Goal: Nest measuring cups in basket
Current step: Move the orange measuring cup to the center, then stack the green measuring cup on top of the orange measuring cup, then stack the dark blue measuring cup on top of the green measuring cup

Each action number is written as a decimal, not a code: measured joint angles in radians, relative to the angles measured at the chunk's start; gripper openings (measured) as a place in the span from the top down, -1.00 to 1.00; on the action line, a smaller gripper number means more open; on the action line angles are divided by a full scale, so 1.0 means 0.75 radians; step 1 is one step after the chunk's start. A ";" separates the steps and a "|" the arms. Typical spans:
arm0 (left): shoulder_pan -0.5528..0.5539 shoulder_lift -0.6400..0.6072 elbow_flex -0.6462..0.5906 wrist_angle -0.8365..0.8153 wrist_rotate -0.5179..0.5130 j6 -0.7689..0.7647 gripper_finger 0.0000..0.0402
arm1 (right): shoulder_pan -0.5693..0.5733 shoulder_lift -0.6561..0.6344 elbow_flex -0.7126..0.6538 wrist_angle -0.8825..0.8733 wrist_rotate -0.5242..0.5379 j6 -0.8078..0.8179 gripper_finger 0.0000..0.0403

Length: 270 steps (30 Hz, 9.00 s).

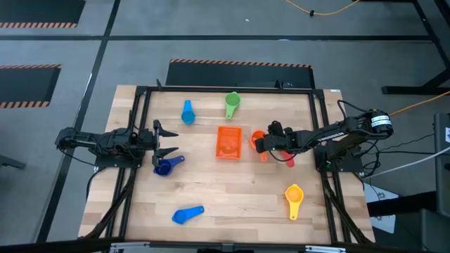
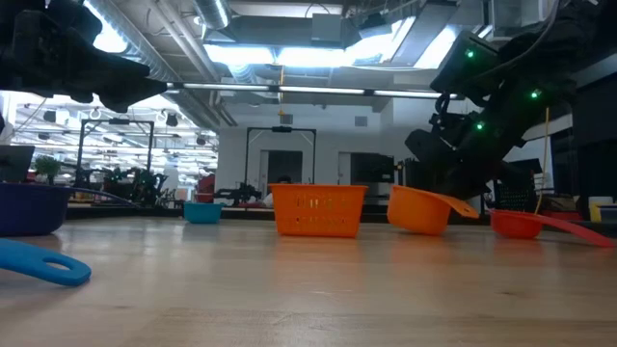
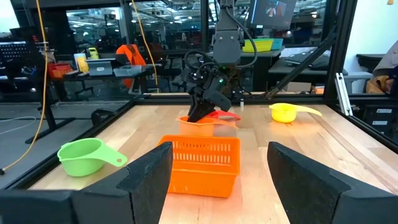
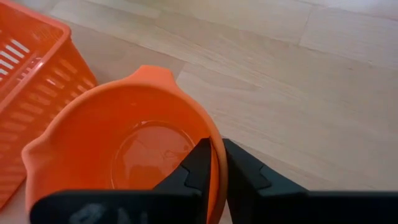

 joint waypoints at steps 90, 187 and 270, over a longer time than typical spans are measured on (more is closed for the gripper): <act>0.000 0.000 0.000 0.000 -0.001 0.000 -0.27 | -0.675 0.140 0.741 0.303 -0.617 -0.737 0.11; 0.000 -0.001 0.000 0.000 0.010 -0.006 -0.27 | -0.148 -0.136 1.147 -1.514 -0.615 -0.497 0.94; -0.001 0.010 0.126 0.175 0.116 -0.249 -0.27 | -0.084 -0.121 0.477 -0.722 -0.576 -0.732 0.35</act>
